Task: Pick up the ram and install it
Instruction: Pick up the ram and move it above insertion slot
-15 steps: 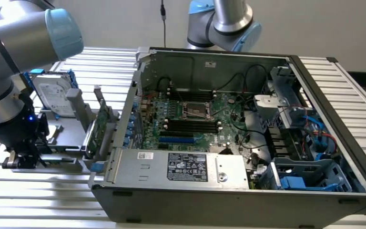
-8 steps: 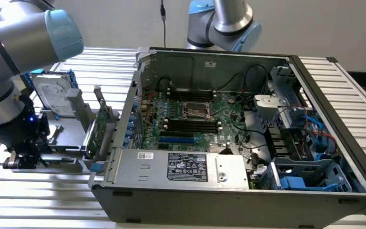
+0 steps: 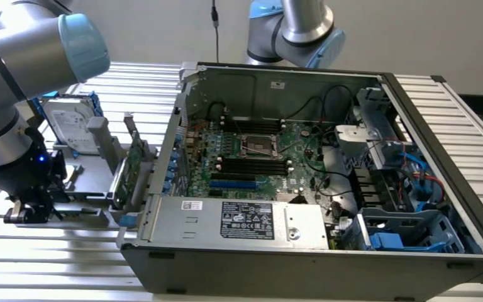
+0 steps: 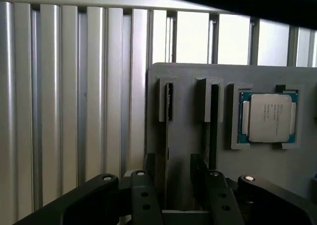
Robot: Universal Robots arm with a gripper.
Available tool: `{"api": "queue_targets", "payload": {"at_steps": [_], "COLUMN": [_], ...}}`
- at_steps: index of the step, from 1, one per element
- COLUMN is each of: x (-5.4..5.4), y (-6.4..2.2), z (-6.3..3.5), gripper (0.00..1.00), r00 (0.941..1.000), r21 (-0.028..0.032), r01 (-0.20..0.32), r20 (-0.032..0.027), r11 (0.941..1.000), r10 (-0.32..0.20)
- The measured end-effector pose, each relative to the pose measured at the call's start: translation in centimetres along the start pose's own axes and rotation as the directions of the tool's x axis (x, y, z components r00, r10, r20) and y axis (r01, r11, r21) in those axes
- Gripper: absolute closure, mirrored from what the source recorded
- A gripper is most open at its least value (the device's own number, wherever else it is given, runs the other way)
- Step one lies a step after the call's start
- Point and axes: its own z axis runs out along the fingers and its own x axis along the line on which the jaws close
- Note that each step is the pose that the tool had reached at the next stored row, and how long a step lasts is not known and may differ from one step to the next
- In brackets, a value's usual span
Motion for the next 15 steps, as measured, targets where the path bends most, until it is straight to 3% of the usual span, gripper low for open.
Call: {"api": "queue_targets", "payload": {"at_steps": [4,7,13,15], "x": [0.03,0.05,0.06,0.06], "y": [0.0,0.0,0.0,0.0], "z": [0.04,0.05,0.06,0.06], "gripper": [0.6,0.73,0.73,0.82], "r00": [1.0,1.0,0.9999,0.9998], "r21": [0.0003,0.0002,0.0009,0.0014], "r01": [-0.003,-0.004,-0.015,-0.021], "r20": [0.0004,0.0005,0.0011,0.0013], "r11": [1.0,1.0,0.9999,0.9998], "r10": [0.003,0.004,0.015,0.021]}}
